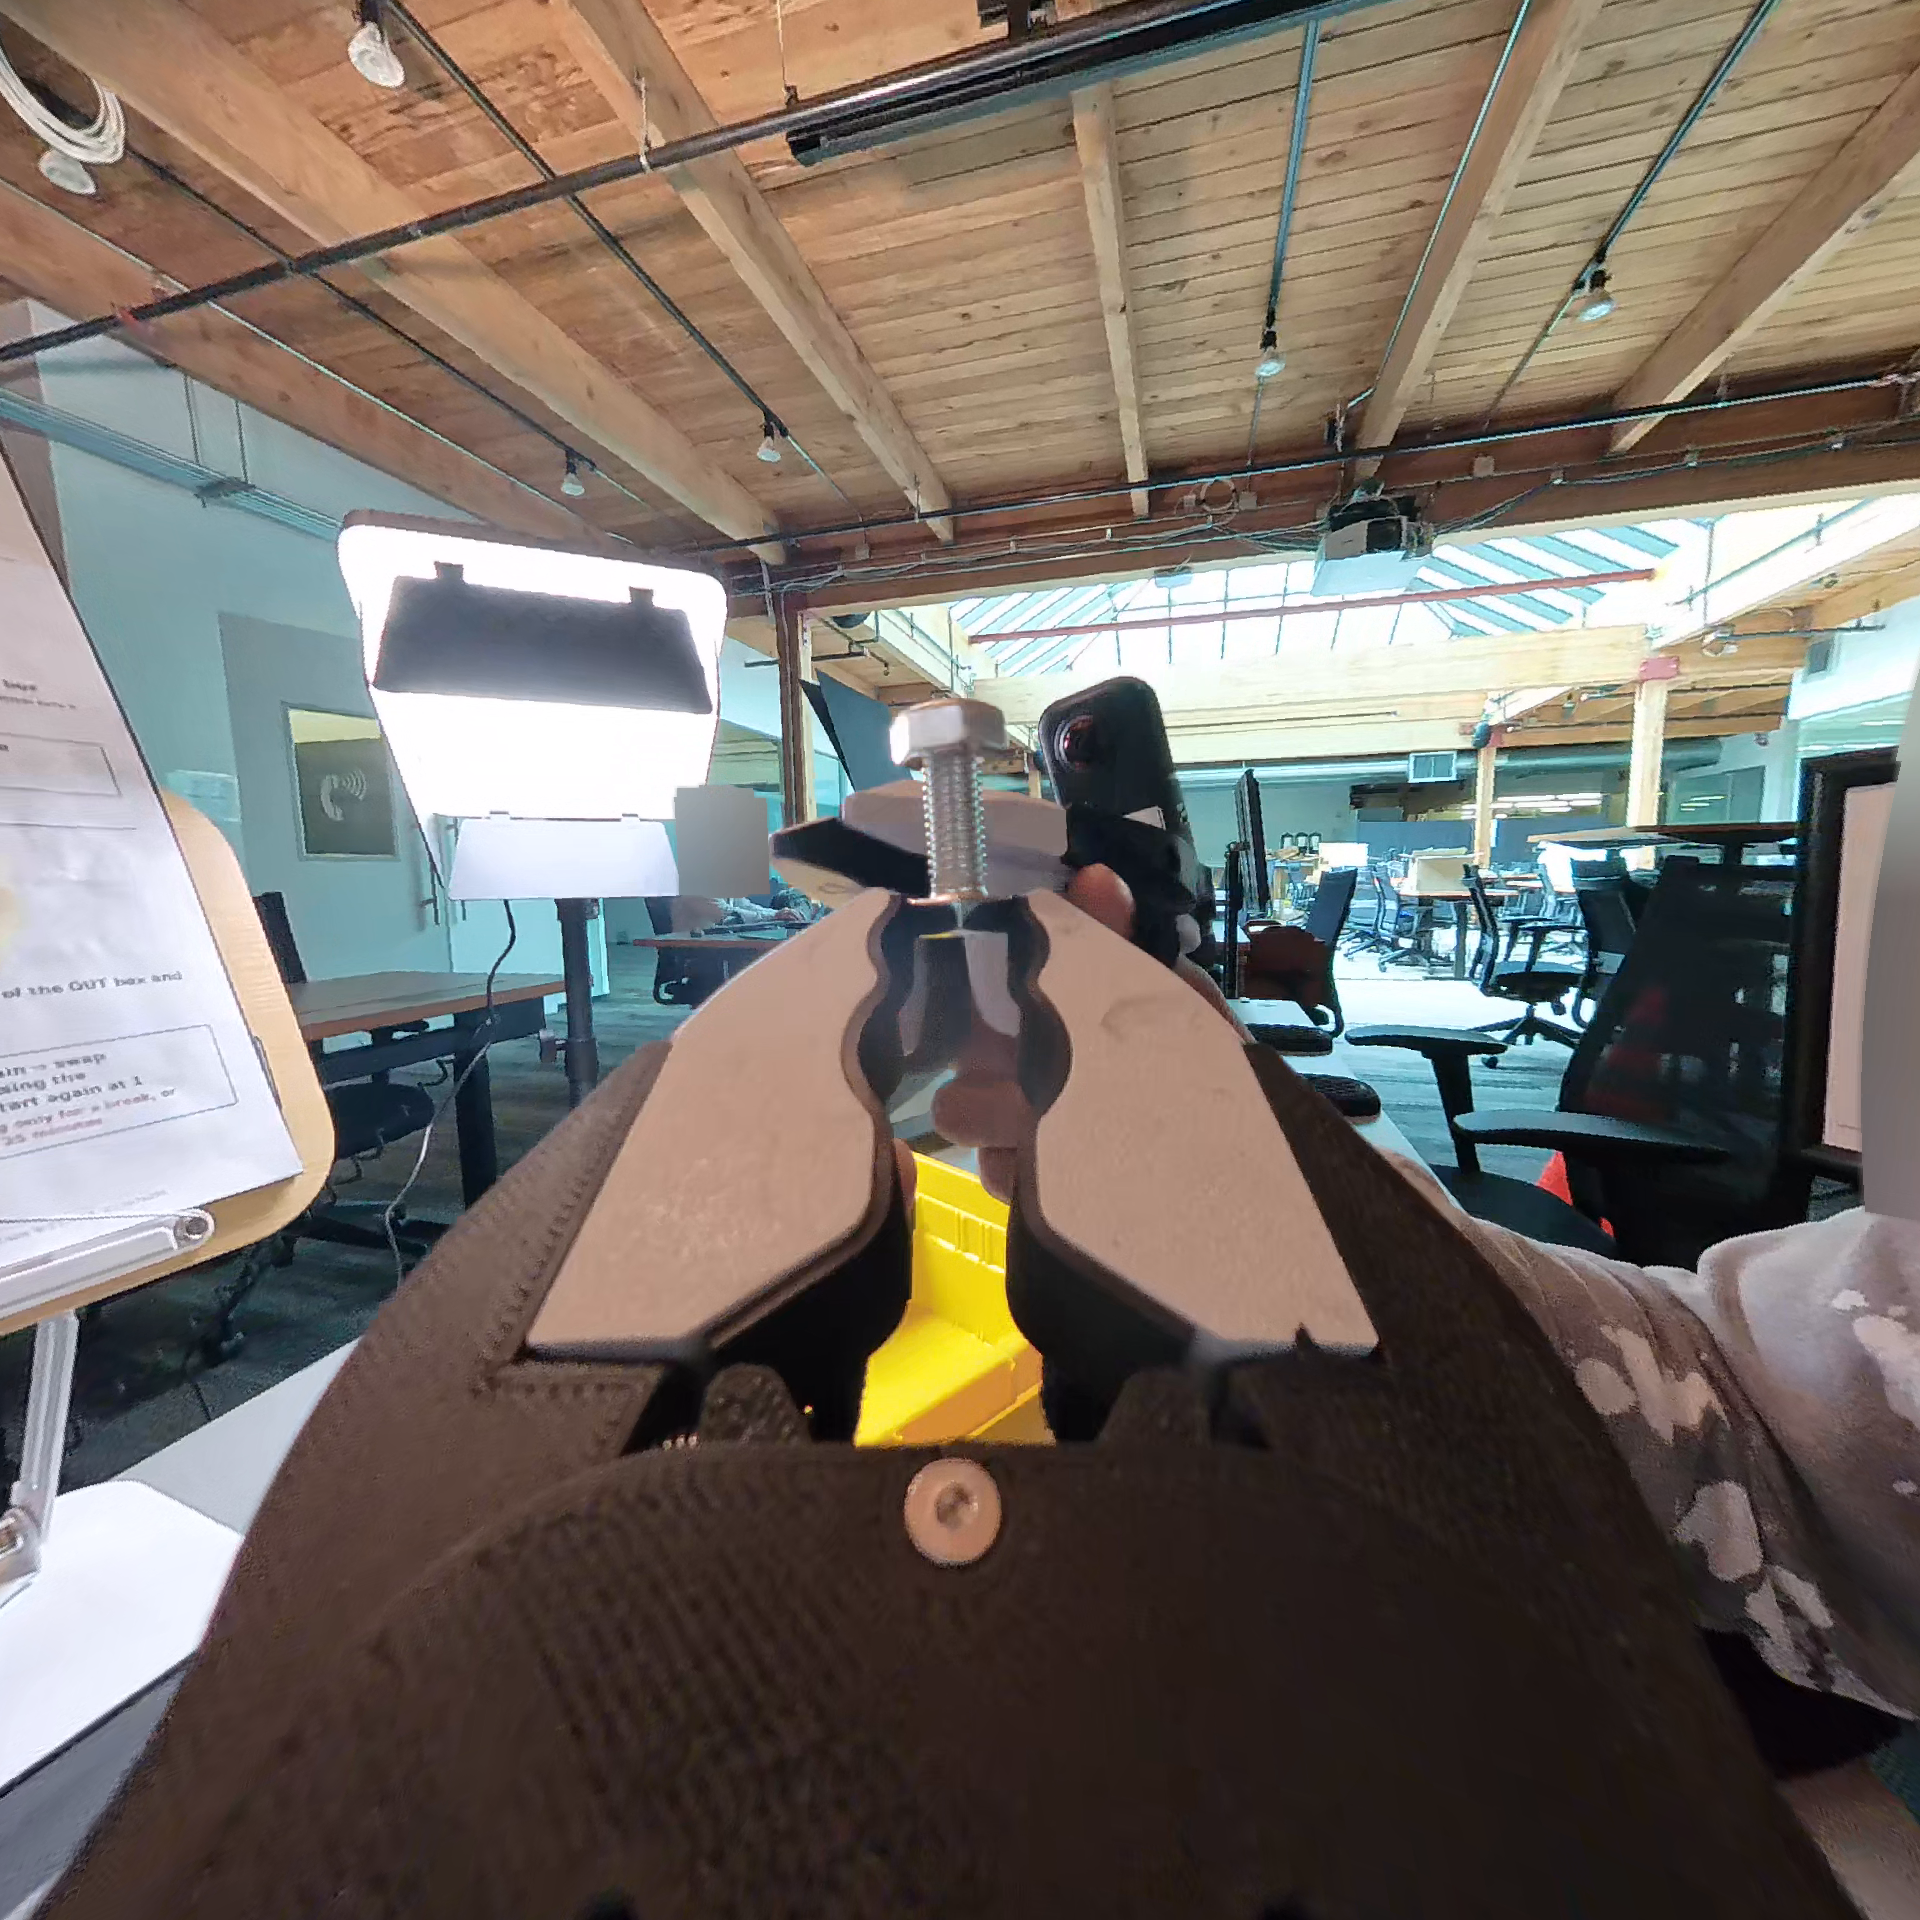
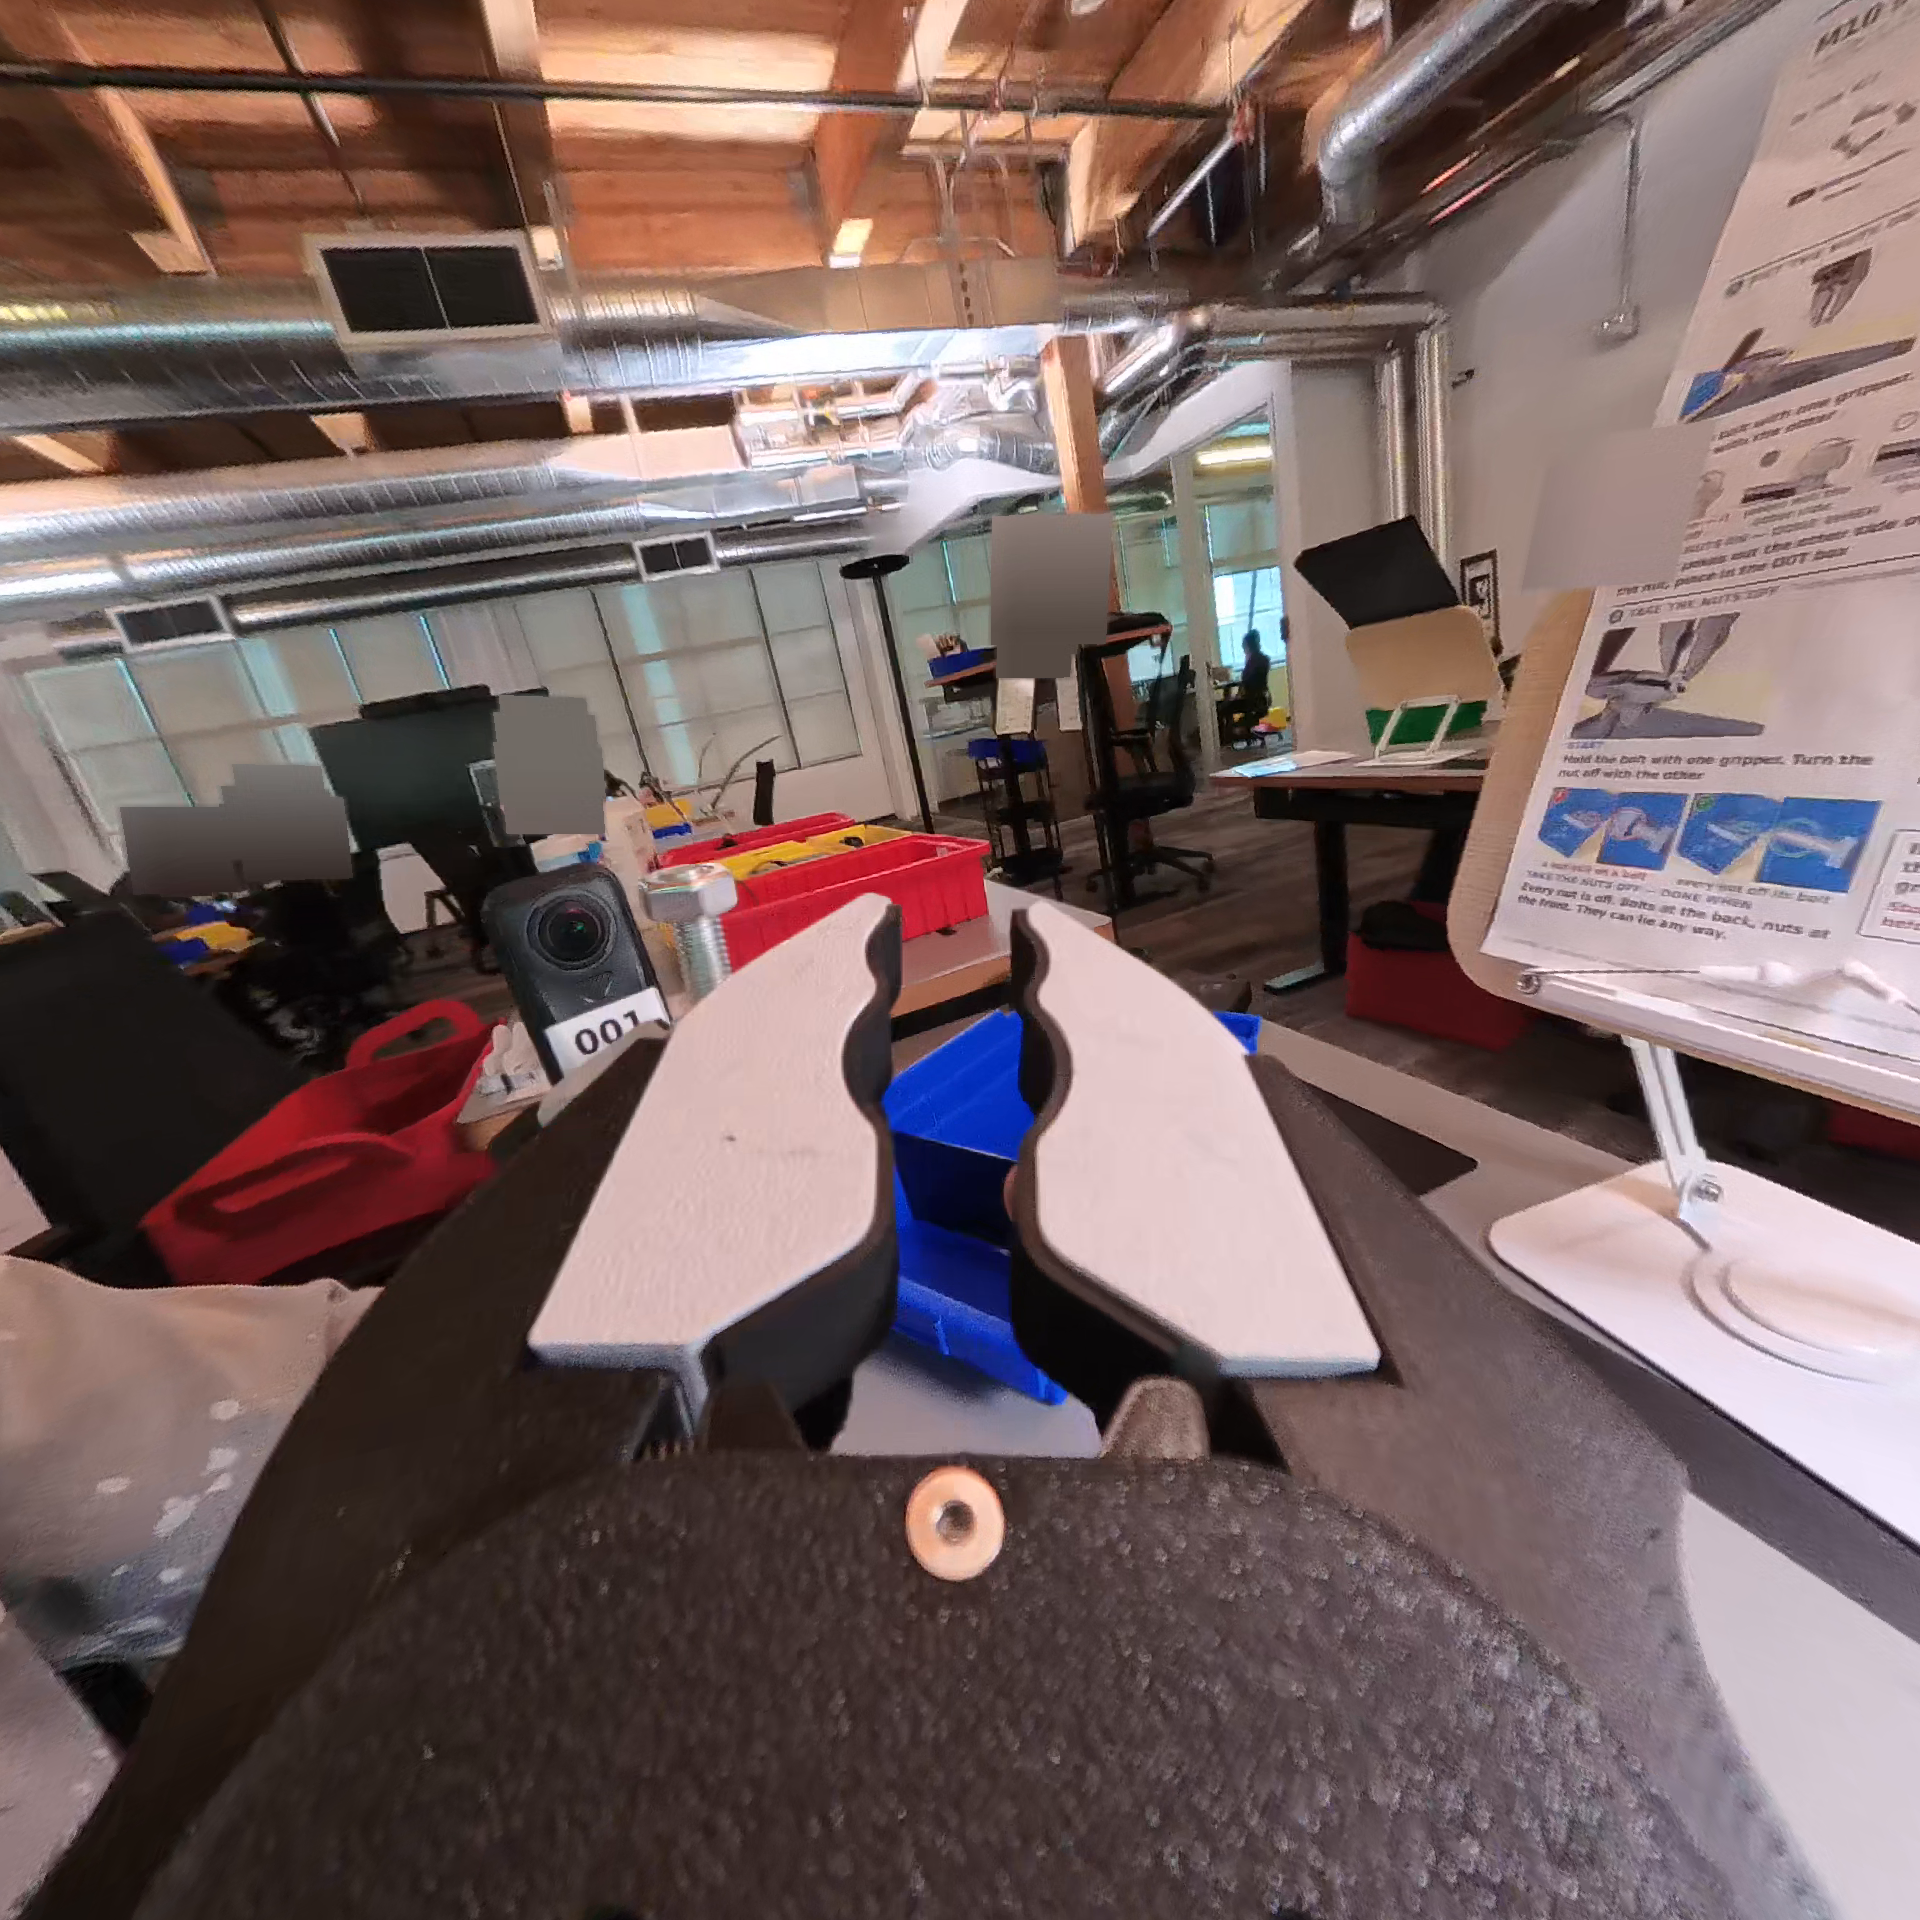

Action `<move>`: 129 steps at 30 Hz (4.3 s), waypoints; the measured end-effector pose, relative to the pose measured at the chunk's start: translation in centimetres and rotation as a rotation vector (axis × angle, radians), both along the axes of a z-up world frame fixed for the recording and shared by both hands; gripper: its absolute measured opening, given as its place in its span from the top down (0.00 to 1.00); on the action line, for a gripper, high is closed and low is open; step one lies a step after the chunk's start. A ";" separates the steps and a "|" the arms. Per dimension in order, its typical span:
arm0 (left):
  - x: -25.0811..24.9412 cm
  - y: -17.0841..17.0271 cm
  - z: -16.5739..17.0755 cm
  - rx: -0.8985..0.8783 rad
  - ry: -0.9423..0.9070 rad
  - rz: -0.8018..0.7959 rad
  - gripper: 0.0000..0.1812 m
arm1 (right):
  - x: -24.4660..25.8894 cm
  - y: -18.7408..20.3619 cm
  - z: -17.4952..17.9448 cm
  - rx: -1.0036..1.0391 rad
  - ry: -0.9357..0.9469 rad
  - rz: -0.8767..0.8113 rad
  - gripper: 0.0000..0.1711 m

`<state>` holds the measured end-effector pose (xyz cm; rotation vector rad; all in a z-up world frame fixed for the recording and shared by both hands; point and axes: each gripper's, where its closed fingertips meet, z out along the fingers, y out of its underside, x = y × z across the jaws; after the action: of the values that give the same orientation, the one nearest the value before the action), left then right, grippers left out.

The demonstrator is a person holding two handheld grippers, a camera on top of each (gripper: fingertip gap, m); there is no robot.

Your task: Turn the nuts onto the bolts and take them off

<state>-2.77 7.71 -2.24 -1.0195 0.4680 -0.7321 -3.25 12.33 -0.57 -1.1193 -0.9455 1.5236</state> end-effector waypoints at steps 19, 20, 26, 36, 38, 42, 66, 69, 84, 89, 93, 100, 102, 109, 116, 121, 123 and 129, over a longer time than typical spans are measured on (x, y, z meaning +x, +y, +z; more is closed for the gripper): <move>0.6 -0.1 -0.3 -0.011 -0.018 -0.043 0.90 | 0.1 -3.7 1.0 0.040 0.034 0.184 0.74; 0.7 -0.2 -0.3 -0.011 -0.016 -0.047 0.90 | -0.1 -4.2 0.9 0.055 0.021 0.189 0.74; 0.9 -0.8 0.1 0.009 -0.022 -0.072 0.90 | 0.4 -1.1 0.6 0.001 0.029 0.081 0.84; 0.8 -0.6 0.0 -0.005 -0.044 -0.082 0.90 | -0.1 -3.6 0.9 0.047 0.021 0.157 0.77; 0.9 -0.9 0.2 0.007 -0.027 -0.081 0.90 | 0.3 -1.9 1.0 0.009 0.040 0.091 0.85; 0.9 -0.8 0.2 0.001 -0.033 -0.078 0.90 | 0.4 -2.9 1.3 0.018 0.051 0.153 0.78; 1.0 -0.8 0.2 -0.005 -0.036 -0.089 0.90 | 0.8 -2.6 1.6 0.036 0.063 0.118 0.82; 0.9 -0.6 0.0 -0.014 -0.038 -0.088 0.90 | 0.9 -3.0 1.8 0.057 0.064 0.119 0.80; 0.9 0.7 -1.5 -0.048 0.004 -0.045 0.90 | -0.3 -4.6 0.1 0.273 -0.090 0.033 0.86; 0.9 1.0 -1.9 -0.056 0.003 -0.050 0.90 | -0.2 -4.1 -0.3 0.269 -0.109 0.038 0.90; 1.3 0.4 -1.8 -0.048 -0.021 -0.124 0.90 | 0.0 -4.5 -0.2 0.247 -0.077 0.114 0.90; 3.3 -2.8 -1.4 -0.078 -0.113 -0.557 0.90 | 1.8 -7.1 0.2 0.281 -0.008 0.359 0.90; 4.0 -3.8 -1.6 -0.083 -0.116 -0.666 0.90 | 2.4 -8.0 0.0 0.316 0.005 0.426 0.90; 6.5 -7.4 -3.2 -0.152 -0.073 -1.036 0.90 | 5.1 -11.2 -1.5 0.314 0.023 0.784 0.90; 8.7 -10.3 -6.1 -0.262 -0.028 -1.350 0.90 | 7.6 -13.5 -4.5 0.311 -0.058 1.110 0.90; 9.4 -10.9 -7.7 -0.291 0.016 -1.402 0.90 | 8.3 -13.9 -6.3 0.328 -0.114 1.199 0.90; 9.4 -10.8 -7.8 -0.274 0.032 -1.372 0.90 | 8.3 -13.9 -6.4 0.337 -0.123 1.192 0.90; 8.4 -8.2 -6.7 -0.211 -0.017 -1.160 0.90 | 6.9 -12.2 -5.8 0.347 -0.154 1.010 0.80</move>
<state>5.62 -0.47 -8.96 -0.8747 0.9990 -1.8449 3.64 0.17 -6.37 -0.4930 -1.9792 1.9256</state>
